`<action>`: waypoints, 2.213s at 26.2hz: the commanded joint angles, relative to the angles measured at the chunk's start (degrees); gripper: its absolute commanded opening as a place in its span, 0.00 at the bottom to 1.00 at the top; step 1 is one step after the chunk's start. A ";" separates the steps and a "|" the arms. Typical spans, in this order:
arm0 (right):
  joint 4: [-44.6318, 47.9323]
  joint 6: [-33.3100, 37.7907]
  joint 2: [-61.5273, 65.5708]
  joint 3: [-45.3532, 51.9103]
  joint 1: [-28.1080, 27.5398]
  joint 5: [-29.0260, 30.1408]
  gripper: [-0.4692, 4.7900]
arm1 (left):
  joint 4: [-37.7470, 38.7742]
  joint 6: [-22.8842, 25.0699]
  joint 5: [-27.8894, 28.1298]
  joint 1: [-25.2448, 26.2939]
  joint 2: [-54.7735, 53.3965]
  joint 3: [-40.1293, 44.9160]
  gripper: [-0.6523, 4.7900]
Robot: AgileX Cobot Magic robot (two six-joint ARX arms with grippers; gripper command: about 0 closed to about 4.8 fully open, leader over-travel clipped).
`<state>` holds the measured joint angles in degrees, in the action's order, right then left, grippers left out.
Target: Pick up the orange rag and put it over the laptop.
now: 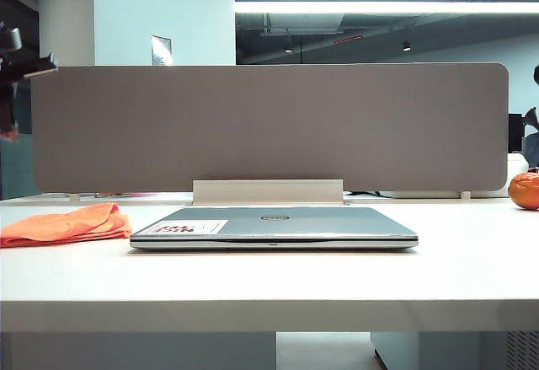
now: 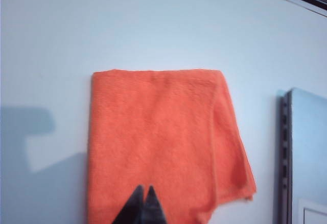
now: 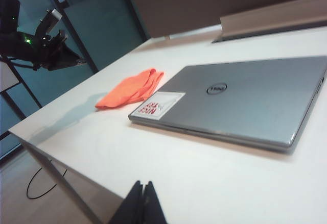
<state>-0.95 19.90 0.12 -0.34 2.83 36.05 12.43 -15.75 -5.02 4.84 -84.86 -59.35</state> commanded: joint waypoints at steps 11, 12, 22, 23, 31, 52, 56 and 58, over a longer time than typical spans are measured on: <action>-1.03 0.00 -0.13 0.13 -0.04 -0.09 0.08 | -0.94 -4.39 -8.33 6.40 -12.17 -1.64 0.45; -1.01 0.00 -0.13 0.13 -0.04 -0.09 0.08 | -0.94 -4.39 -8.33 6.40 -12.72 -1.64 0.49; -0.98 -0.24 -0.13 0.13 -0.07 -0.11 0.08 | -1.22 -4.39 -8.31 6.32 -17.73 -1.62 0.57; -1.01 -0.24 -0.13 0.13 -0.07 -0.11 0.08 | -1.27 -4.42 -8.31 6.05 -18.05 -1.62 0.56; -0.96 -0.39 -0.13 0.13 -0.07 -0.13 0.08 | -2.54 -4.42 -8.26 4.74 -18.51 -1.62 0.56; -0.96 -0.39 -0.13 0.13 -0.04 -0.11 0.08 | -4.00 -4.24 -9.75 4.04 -19.17 -1.64 0.11; -0.96 -0.39 -0.13 0.13 -0.04 -0.11 0.08 | -4.79 -4.59 -16.52 4.04 -18.62 -2.82 0.11; -0.98 -0.39 -0.13 0.13 -0.04 -0.11 0.08 | -4.59 -4.66 -18.97 3.80 -18.10 -4.35 0.11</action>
<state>-2.50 19.73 0.12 -0.34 2.83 36.03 8.99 -20.40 -21.37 8.88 -104.01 -62.48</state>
